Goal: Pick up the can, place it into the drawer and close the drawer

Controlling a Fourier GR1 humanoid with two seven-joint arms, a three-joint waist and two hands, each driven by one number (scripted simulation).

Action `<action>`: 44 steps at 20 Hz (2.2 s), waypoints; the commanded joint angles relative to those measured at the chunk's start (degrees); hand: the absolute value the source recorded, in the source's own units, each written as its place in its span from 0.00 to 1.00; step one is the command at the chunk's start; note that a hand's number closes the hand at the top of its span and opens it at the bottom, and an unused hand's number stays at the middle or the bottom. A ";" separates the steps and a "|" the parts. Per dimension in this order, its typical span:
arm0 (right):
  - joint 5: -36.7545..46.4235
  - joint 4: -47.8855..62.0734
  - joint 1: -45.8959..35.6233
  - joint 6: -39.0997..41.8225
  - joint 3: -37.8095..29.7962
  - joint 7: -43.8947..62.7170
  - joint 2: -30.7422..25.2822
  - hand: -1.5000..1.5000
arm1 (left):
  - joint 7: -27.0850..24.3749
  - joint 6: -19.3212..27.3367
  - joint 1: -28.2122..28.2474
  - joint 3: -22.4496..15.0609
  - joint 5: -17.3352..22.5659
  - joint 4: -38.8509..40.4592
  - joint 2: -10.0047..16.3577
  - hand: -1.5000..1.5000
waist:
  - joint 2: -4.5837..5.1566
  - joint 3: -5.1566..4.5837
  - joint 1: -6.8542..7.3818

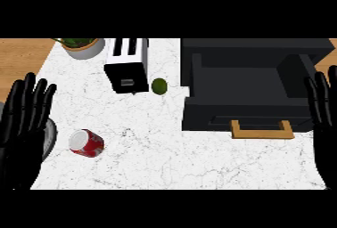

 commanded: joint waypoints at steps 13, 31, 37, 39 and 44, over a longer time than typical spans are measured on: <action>-1.48 1.53 7.19 -1.80 -2.14 9.18 0.94 0.00 | 20.82 53.43 14.87 -0.13 -21.58 -2.37 -5.54 0.00 | 0.71 0.41 -0.59; -4.21 0.22 8.38 0.41 -7.31 9.72 -0.80 0.00 | 46.46 67.84 3.80 -14.39 -47.53 9.54 -5.56 0.00 | 0.75 0.27 -0.92; -7.64 0.67 9.67 3.02 -9.10 7.58 -0.77 0.00 | 47.35 74.69 1.61 -16.04 -47.51 18.80 -5.56 0.00 | 0.79 0.28 -1.12; -6.00 2.14 10.90 3.45 -8.84 4.54 -0.20 0.00 | 42.11 77.94 5.83 -17.89 -43.65 19.64 -5.56 0.00 | 0.74 0.24 -0.88; -6.71 -0.97 9.96 3.40 -9.33 9.43 -1.08 0.00 | 36.25 82.87 3.36 -17.83 -34.82 26.52 -3.59 0.00 | 0.73 0.20 -0.91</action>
